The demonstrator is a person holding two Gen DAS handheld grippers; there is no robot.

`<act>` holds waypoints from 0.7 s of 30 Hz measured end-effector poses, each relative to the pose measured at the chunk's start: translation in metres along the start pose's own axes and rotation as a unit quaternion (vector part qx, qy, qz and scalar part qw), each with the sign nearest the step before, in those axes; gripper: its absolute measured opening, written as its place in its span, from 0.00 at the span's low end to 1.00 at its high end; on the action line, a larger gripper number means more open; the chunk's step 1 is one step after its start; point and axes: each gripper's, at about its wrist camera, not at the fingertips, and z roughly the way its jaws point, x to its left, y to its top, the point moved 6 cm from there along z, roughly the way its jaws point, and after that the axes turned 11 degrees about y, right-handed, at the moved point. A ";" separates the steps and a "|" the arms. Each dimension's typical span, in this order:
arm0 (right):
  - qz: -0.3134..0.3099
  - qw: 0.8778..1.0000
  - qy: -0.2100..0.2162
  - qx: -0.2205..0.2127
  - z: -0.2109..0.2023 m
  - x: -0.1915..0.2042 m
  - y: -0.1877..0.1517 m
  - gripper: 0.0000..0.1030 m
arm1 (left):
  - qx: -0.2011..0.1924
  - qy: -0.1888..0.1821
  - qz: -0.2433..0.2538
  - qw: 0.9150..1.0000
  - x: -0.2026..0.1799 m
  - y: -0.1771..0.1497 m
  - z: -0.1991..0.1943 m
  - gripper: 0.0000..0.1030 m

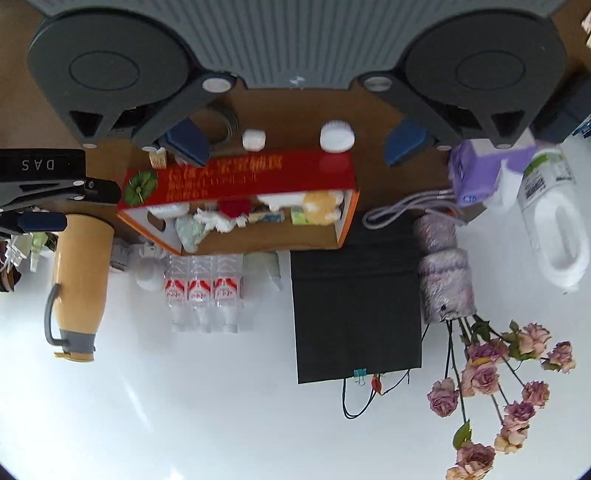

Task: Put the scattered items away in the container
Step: 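Withdraw both open tools from the box, then grasp the black cable with pink tie using the left tool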

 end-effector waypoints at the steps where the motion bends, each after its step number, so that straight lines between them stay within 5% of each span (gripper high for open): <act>1: -0.010 1.000 -0.001 0.010 -0.010 0.007 -0.014 0.82 | 0.004 -0.003 -0.005 1.000 0.001 -0.013 -0.014 1.00; 5: 0.028 0.999 0.008 0.025 -0.053 0.015 -0.061 0.82 | 0.042 -0.053 -0.029 0.997 -0.002 -0.057 -0.048 1.00; 8: 0.055 0.997 0.011 0.046 -0.065 0.011 -0.083 0.81 | 0.057 -0.086 0.014 0.995 -0.020 -0.063 -0.042 0.97; 10: 0.048 0.997 -0.007 0.054 -0.069 0.003 -0.088 0.80 | 0.054 -0.093 0.036 0.994 -0.035 -0.054 -0.027 0.74; 12: 0.060 0.996 -0.030 0.053 -0.073 -0.009 -0.091 0.81 | 0.055 -0.121 0.052 0.990 -0.055 -0.040 -0.006 0.62; 16: 0.112 0.991 -0.036 0.061 -0.076 -0.030 -0.098 0.82 | 0.071 -0.149 0.110 0.980 -0.096 -0.022 0.047 0.61; 20: 0.100 0.992 -0.042 0.070 -0.071 -0.034 -0.102 0.82 | 0.082 -0.172 0.170 0.967 -0.126 -0.024 0.083 0.61; 21: 0.103 0.991 -0.040 0.069 -0.068 -0.035 -0.101 0.82 | 0.096 -0.176 0.178 0.964 -0.131 -0.027 0.091 0.53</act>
